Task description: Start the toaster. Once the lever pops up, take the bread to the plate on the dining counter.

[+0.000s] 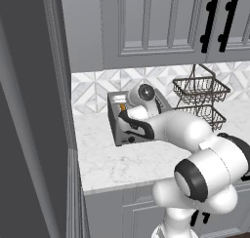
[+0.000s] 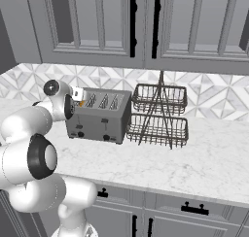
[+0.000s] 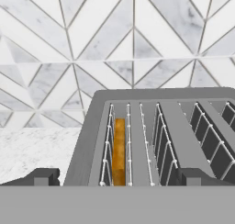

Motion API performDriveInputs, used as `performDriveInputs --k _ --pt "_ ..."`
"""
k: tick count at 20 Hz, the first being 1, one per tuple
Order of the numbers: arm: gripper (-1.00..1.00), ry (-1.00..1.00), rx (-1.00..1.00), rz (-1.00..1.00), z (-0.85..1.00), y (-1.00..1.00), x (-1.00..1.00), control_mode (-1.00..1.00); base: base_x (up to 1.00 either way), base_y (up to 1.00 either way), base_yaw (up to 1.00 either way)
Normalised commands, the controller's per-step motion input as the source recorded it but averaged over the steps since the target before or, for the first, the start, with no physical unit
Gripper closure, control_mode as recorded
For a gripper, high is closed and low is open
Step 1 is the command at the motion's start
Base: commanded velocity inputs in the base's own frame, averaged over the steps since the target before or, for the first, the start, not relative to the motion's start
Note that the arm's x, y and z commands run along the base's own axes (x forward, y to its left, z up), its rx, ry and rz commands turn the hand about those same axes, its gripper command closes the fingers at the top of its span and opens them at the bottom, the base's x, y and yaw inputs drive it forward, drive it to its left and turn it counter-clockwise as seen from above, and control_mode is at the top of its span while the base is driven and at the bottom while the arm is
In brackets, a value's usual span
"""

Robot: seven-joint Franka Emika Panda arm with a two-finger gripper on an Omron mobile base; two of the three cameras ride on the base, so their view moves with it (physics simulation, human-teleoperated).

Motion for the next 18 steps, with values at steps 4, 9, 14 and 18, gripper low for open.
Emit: performDriveInputs --k 4,9,14,18 --pt "-1.00 0.00 0.00 0.00 0.00 0.00 0.00 -1.00 0.00 0.00 0.00" --pt "-1.00 0.00 0.00 0.00 0.00 0.00 0.00 -1.00 0.00 0.00 0.00" --pt "-1.00 0.00 0.00 0.00 0.00 0.00 0.00 -1.00 0.00 0.00 0.00" --pt "-1.00 0.00 0.00 0.00 0.00 0.00 0.00 -1.00 0.00 0.00 0.00"
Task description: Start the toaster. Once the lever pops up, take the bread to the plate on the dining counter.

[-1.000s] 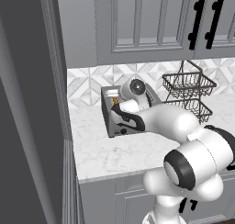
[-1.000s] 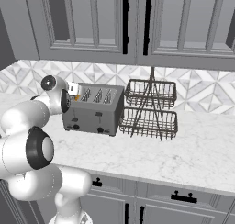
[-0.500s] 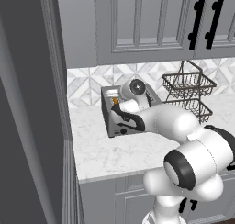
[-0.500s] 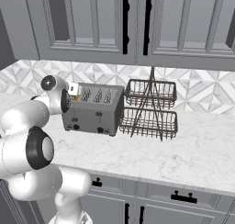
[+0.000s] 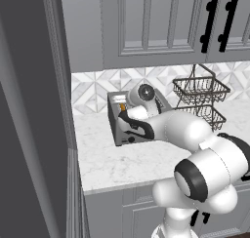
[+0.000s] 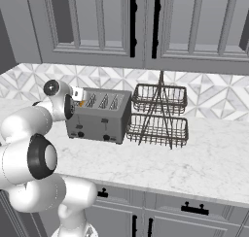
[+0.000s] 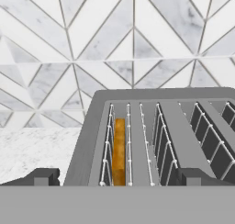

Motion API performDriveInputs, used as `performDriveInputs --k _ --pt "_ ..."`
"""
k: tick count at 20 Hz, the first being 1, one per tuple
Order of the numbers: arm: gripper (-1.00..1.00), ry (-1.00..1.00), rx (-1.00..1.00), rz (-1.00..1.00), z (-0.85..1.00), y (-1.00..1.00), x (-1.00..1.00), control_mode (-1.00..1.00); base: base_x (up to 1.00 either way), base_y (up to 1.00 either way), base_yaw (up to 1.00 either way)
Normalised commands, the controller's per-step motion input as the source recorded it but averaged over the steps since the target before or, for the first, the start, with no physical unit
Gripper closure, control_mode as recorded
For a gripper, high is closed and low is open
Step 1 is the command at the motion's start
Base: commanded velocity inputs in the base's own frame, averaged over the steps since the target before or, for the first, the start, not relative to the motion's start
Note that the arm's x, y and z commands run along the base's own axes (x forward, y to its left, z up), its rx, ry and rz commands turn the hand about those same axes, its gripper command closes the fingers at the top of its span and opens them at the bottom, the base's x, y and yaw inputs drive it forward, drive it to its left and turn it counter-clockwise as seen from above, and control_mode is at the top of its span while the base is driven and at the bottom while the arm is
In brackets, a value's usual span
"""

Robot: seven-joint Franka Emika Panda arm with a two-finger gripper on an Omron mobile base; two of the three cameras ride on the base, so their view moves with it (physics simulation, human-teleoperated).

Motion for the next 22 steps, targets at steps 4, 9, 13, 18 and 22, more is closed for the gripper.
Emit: performDriveInputs --k 4,9,13,18,22 --pt "-1.00 0.00 0.00 0.00 0.00 0.00 0.00 -1.00 0.00 0.00 0.00" --pt "-1.00 0.00 0.00 0.00 0.00 0.00 0.00 -1.00 0.00 0.00 0.00" --pt "-1.00 0.00 0.00 0.00 0.00 0.00 0.00 -1.00 0.00 0.00 0.00" --pt "-1.00 0.00 0.00 0.00 0.00 0.00 0.00 -1.00 0.00 0.00 0.00" --pt "-1.00 0.00 0.00 0.00 0.00 0.00 0.00 -1.00 0.00 0.00 0.00"
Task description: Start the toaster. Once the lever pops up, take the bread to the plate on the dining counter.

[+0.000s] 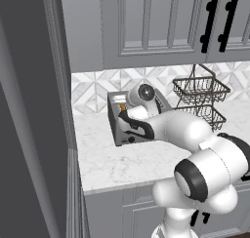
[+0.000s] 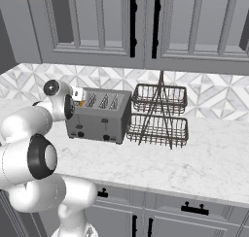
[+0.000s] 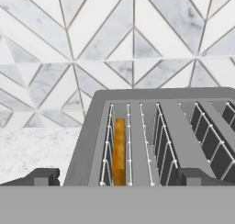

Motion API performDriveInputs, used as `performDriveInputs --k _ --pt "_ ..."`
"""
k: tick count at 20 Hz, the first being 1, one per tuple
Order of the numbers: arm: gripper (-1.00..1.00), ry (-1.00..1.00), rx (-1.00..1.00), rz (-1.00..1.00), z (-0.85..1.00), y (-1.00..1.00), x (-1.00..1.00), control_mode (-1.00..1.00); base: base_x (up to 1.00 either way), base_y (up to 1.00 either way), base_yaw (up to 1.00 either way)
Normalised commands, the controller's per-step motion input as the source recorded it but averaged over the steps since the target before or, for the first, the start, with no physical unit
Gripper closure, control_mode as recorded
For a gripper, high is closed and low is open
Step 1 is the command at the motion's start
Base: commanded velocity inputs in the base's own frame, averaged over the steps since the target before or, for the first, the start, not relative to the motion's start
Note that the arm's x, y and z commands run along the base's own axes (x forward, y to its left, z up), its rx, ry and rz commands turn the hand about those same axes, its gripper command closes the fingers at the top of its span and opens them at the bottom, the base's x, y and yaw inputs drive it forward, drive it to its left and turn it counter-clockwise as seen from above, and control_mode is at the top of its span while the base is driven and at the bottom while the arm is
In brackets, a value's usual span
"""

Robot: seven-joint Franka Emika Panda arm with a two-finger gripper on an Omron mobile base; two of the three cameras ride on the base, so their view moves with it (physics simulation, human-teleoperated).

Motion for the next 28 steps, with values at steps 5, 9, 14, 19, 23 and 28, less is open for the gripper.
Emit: performDriveInputs --k 5,9,14,19,23,28 --pt "-1.00 0.00 0.00 0.00 0.00 0.00 0.00 -1.00 0.00 0.00 0.00" --pt "-1.00 0.00 0.00 0.00 0.00 0.00 0.00 -1.00 0.00 0.00 0.00" --pt "-1.00 0.00 0.00 0.00 0.00 0.00 0.00 -1.00 0.00 0.00 0.00" --pt "-1.00 0.00 0.00 0.00 0.00 0.00 0.00 -1.00 0.00 0.00 0.00" --pt "-1.00 0.00 0.00 0.00 0.00 0.00 0.00 -1.00 0.00 0.00 0.00" --pt "-1.00 0.00 0.00 0.00 0.00 0.00 0.00 -1.00 0.00 0.00 0.00"
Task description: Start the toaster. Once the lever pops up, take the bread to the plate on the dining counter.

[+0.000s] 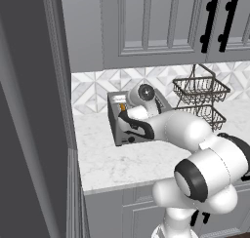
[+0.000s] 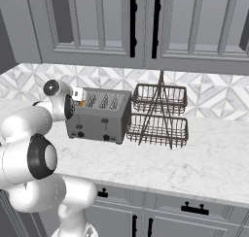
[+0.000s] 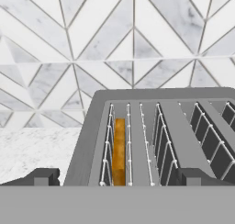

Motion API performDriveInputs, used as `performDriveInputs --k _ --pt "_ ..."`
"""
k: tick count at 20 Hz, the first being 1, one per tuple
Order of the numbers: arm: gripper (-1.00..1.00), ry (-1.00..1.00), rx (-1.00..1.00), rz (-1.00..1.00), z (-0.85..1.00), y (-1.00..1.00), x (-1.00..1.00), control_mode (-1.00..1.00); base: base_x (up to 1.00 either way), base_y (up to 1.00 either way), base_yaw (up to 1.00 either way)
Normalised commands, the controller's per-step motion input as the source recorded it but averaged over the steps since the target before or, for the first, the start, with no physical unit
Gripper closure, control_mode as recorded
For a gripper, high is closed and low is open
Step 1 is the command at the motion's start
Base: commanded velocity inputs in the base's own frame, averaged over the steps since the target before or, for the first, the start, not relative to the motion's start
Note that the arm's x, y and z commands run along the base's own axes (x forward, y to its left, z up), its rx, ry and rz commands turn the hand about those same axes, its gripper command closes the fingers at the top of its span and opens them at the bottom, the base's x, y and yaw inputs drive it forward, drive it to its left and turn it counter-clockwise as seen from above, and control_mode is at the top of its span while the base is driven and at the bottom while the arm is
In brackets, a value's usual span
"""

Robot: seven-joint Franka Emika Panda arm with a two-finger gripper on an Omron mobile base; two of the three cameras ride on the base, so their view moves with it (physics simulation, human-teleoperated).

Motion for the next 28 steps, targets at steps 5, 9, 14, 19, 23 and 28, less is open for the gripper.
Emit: performDriveInputs --k 5,9,14,19,23,28 --pt "-1.00 0.00 0.00 0.00 0.00 0.00 0.00 -1.00 0.00 0.00 0.00" --pt "-1.00 0.00 0.00 0.00 0.00 0.00 0.00 -1.00 0.00 0.00 0.00" --pt "-1.00 0.00 0.00 0.00 0.00 0.00 0.00 -1.00 0.00 0.00 0.00" --pt "-1.00 0.00 0.00 0.00 0.00 0.00 0.00 -1.00 0.00 0.00 0.00" --pt "-1.00 0.00 0.00 0.00 0.00 0.00 0.00 -1.00 0.00 0.00 0.00" --pt "-1.00 0.00 0.00 0.00 0.00 0.00 0.00 -1.00 0.00 0.00 0.00"
